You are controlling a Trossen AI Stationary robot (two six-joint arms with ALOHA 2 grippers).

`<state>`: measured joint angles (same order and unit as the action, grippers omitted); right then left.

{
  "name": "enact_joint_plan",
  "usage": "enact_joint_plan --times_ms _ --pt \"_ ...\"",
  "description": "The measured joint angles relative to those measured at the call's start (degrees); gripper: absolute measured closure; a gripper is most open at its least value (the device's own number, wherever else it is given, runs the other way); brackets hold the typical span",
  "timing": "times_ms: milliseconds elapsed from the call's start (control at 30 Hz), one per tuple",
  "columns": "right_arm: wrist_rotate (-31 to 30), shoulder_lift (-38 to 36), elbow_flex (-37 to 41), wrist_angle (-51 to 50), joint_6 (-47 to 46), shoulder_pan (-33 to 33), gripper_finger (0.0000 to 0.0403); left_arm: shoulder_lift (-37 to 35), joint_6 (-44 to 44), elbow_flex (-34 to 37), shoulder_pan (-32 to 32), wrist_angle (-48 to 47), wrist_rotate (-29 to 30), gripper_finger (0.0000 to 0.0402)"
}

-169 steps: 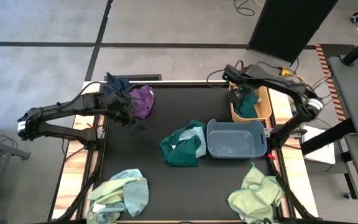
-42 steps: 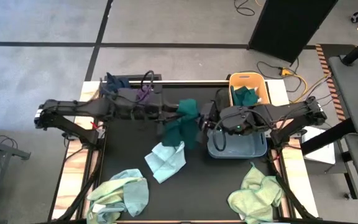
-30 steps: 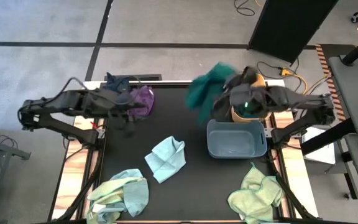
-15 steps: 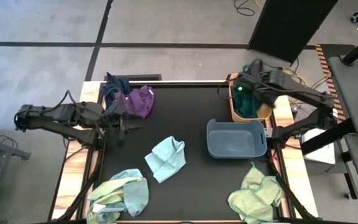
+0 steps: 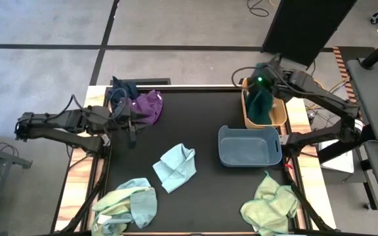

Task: Sort towels by color in basket
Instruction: Put the green towel into the yellow bin

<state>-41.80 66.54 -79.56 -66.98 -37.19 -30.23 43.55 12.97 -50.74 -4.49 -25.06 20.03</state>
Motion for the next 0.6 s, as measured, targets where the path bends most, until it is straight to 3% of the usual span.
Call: enact_joint_plan --times_ms 67,167,233,400,500,600 --pt "-3.08 -0.67 0.77 -3.33 -0.76 -0.49 0.039 -0.02 0.65 0.0 0.41 0.0 0.0 0.0213" --pt "-1.87 -1.04 3.17 -6.38 -4.5 -0.42 0.039 0.07 1.24 0.0 0.63 0.0 0.0 0.0213" --pt "4.73 -1.04 5.73 -6.6 -6.15 -0.43 0.039 0.12 1.72 0.0 0.63 -0.05 -0.06 0.0213" --pt "28.37 1.43 12.55 -6.64 -10.2 -1.96 0.039 0.0 2.16 0.0 1.19 -0.37 -4.91 0.0213" --pt "32.91 4.12 14.38 -6.67 -9.99 -5.35 0.039 -0.04 1.99 0.0 1.86 -0.35 -6.02 0.0213" --pt "33.01 7.59 14.59 -6.36 -8.91 -9.96 0.039 -0.04 1.68 0.0 3.3 -0.65 -7.26 0.0213"
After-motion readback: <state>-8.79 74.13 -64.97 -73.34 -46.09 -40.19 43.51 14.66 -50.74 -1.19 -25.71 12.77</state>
